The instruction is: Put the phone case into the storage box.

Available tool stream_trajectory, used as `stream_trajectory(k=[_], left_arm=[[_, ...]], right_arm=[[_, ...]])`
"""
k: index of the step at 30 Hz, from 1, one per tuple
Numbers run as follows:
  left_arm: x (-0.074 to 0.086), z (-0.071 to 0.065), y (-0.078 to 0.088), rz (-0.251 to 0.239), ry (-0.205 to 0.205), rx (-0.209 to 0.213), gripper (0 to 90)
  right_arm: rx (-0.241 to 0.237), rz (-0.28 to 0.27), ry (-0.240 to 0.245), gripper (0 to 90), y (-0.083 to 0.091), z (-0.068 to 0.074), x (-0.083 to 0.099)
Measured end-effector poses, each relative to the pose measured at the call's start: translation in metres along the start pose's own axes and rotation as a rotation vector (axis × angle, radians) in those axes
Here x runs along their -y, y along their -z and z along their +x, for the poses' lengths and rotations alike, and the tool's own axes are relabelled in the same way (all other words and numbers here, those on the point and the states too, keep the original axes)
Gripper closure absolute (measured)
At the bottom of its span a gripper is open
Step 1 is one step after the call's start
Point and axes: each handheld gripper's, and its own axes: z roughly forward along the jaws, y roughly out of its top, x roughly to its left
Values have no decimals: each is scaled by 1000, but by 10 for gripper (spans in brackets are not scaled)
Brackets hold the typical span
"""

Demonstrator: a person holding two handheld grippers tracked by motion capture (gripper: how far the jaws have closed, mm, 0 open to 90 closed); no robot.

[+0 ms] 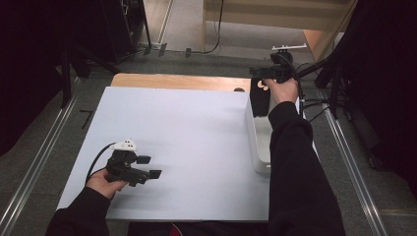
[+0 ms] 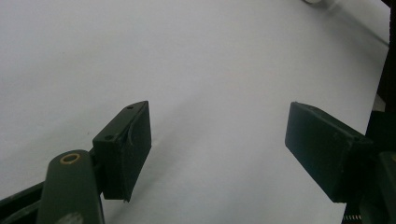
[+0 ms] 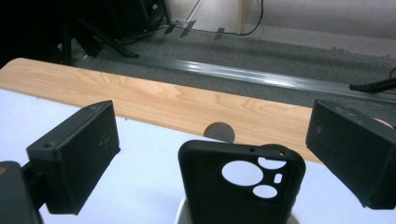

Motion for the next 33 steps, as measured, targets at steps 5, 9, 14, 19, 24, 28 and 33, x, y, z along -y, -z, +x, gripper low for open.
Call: stream_trajectory(k=[5,9,14,19,24,28,33], left_arm=[[0,0,0,2,4,0,223],[-1,0,1,12,2,-4,223],[-1,1,1,8,6,-6,223],[0,0,-1,6,4,-1,223],[-1,1,0,1,7,-2,223],[-1,1,0,1,6,-1,223],[0,1,0,1,5,-2,223]], right_arm=[[-29,4,-4,13,6,2,-1],[-51,24,-13,49,14,3,-2],[-47,43,19,124,24,9,0],[-91,62,38,124,33,16,4],[-164,72,38,131,38,20,10],[-208,76,54,140,42,24,16],[-256,84,86,143,50,31,23]])
